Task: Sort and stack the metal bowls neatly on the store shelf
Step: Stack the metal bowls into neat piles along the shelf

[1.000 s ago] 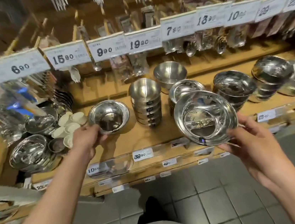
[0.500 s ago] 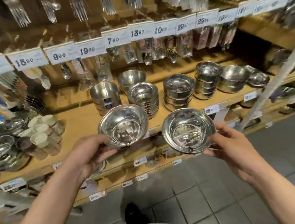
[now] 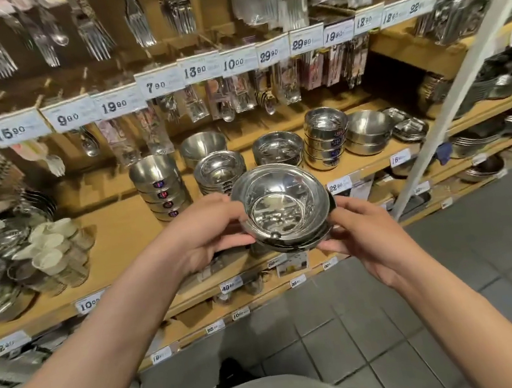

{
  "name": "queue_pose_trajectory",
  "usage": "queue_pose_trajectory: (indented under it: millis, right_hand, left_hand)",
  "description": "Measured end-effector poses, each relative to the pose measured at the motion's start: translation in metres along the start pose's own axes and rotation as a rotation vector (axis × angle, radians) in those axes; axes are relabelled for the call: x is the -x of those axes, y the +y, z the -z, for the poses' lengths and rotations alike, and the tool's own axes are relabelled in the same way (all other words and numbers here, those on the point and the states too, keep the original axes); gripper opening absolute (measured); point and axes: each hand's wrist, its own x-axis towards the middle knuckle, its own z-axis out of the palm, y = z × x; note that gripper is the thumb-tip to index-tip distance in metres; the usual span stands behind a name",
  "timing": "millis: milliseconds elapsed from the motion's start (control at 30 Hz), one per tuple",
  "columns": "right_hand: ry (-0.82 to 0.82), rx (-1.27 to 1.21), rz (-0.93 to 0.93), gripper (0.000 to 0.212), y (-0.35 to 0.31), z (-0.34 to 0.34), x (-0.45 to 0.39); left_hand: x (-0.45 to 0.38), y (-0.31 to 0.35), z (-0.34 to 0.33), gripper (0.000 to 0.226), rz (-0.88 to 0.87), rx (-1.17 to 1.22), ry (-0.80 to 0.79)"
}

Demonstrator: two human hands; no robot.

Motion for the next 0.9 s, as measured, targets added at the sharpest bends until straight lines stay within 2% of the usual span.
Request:
queue_pose_trajectory:
  millis: [133,300,400,500,633,667,767,900]
  right_hand:
    - [-0.023,-0.028,-0.032,0.019,-0.002,0.005,-0.005]
    - [-0.021,-0.075,-0.082,0.027,-0.008,0.003,-0.014]
    - [-0.04,0.011,-0.085,0.03,-0.009,-0.002,-0.017]
    - [-0.017,0.116,-0.029,0.018,-0.009,-0.005,-0.021]
    - [0.024,0.193,0.014,0.02,-0.008,-0.007,-0.028]
    - [0.025,0.213,0.019,0.019,-0.007,-0.007,-0.03]
    - [0.03,0.252,0.008,0.017,-0.003,-0.006,-0.038]
    - [0.008,0.316,0.019,0.018,0.0,-0.013,-0.05]
  left_hand:
    - [-0.006,0.006,-0.004,0.025,0.048,-0.018,-0.038]
    - [-0.013,0.006,-0.012,0.02,0.072,-0.063,0.02]
    - [-0.015,0.004,-0.014,0.042,0.075,-0.1,0.031]
    - [-0.016,0.003,-0.016,0.064,0.04,-0.177,0.04]
    - [-0.021,0.0,-0.014,0.081,0.012,-0.225,0.011]
    - [-0.022,-0.001,-0.013,0.075,0.011,-0.205,-0.001]
    - [-0.025,-0.003,-0.013,0.033,0.005,-0.127,0.005]
    - [-0.031,-0.008,-0.008,0.028,-0.039,-0.121,0.066]
